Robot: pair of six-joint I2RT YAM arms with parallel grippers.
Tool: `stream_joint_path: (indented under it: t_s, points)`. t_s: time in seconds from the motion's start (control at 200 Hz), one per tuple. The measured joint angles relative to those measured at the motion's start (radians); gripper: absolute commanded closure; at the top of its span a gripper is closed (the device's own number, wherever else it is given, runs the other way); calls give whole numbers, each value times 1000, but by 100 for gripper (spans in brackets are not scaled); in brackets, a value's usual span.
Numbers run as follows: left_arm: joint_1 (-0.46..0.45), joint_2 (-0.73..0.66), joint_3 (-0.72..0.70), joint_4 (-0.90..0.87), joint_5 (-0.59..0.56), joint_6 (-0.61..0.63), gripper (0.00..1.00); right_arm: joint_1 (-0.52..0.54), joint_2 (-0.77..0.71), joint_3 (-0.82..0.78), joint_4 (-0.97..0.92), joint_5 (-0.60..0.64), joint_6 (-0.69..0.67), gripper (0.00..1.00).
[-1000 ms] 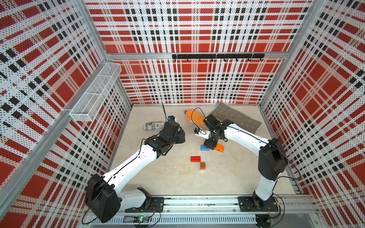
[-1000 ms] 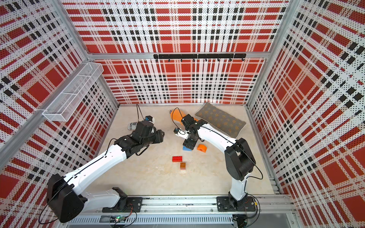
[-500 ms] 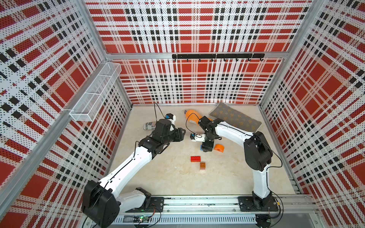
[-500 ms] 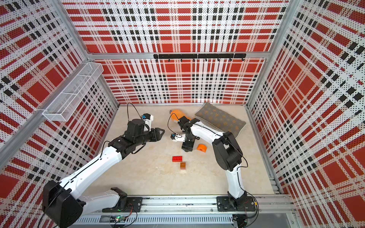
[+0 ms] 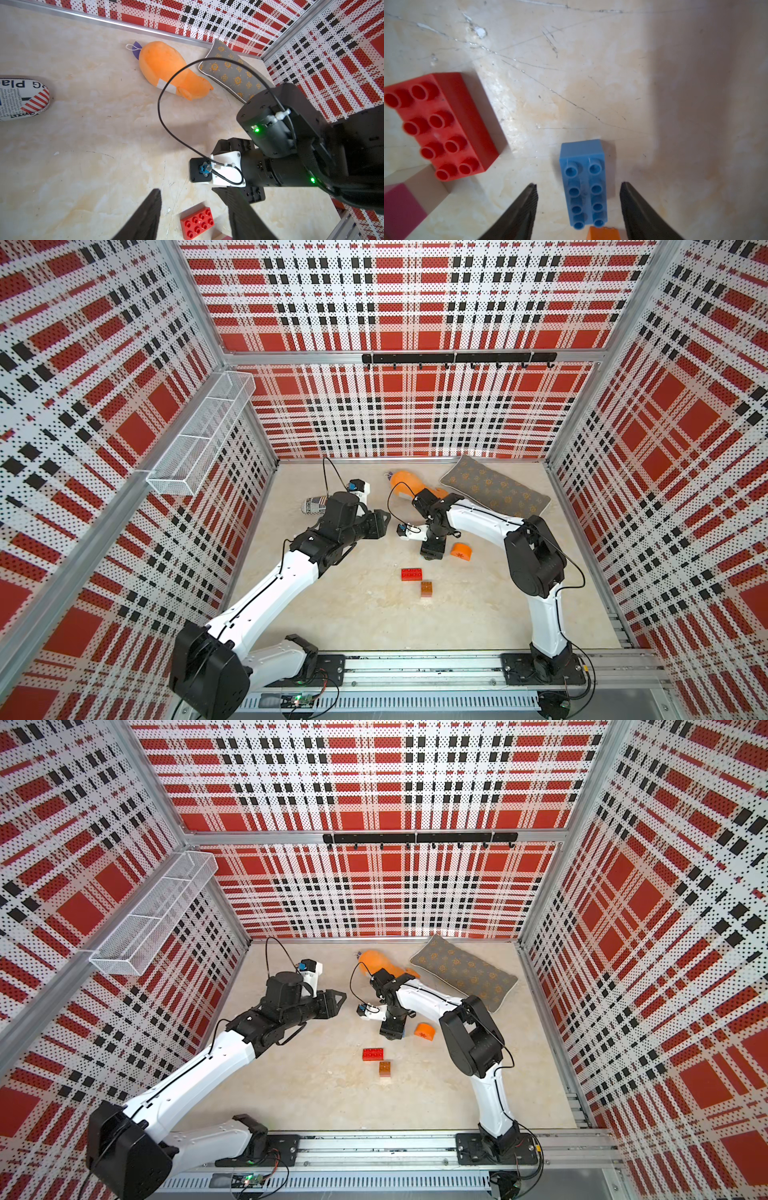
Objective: Assemble an ice cream with lego
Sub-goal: Pick up the lego brick from the center of the board.
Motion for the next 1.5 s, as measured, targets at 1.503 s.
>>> stream_joint_path:
  t_s: [1.503]
  points:
    - [0,-37,-32,0,-21,0,45,10,-17,-63,50,38,36,50]
